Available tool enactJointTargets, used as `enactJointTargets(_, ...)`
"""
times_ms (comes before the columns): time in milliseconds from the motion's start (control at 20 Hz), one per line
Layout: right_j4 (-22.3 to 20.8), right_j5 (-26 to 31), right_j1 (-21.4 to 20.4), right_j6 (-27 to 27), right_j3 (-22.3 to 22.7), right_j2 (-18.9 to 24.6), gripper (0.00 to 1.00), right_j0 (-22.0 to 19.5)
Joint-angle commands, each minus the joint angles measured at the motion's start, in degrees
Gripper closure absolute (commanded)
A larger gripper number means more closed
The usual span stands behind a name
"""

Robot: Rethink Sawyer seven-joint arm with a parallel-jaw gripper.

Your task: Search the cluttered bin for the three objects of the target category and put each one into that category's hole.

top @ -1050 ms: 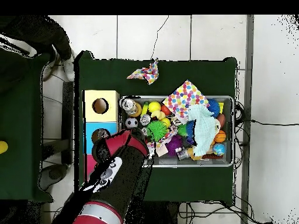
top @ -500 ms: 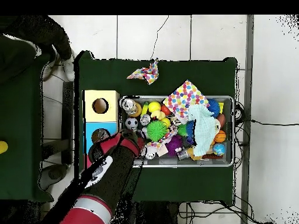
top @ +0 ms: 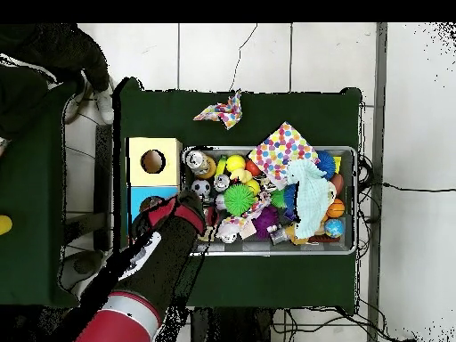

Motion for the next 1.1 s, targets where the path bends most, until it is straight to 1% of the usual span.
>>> enactJointTargets(50, 2.3, 6.6, 6.5, 7.8, -10.9, 2.6, 0.0, 1.6)
enactJointTargets(200, 4.1, 5.3, 7.9, 12.9, -11.3, 1.0, 0.0, 2.7)
enactJointTargets(300, 5.2, 5.1, 8.0, 14.3, -11.6, 0.7, 0.0, 2.8)
enactJointTargets(450, 6.2, 7.0, 6.5, 11.6, -13.0, 1.7, 0.0, 1.3)
enactJointTargets(550, 7.5, 8.8, 5.7, 11.3, -13.8, 1.8, 0.0, 0.7)
enactJointTargets(700, 8.2, 13.6, 4.4, 10.1, -14.9, 1.0, 0.0, 1.0)
enactJointTargets(900, 9.5, 15.7, 1.5, 10.7, -13.7, 0.7, 0.0, 1.3)
enactJointTargets(1100, 9.6, 15.6, -0.1, 10.6, -12.4, 0.6, 0.0, 1.2)
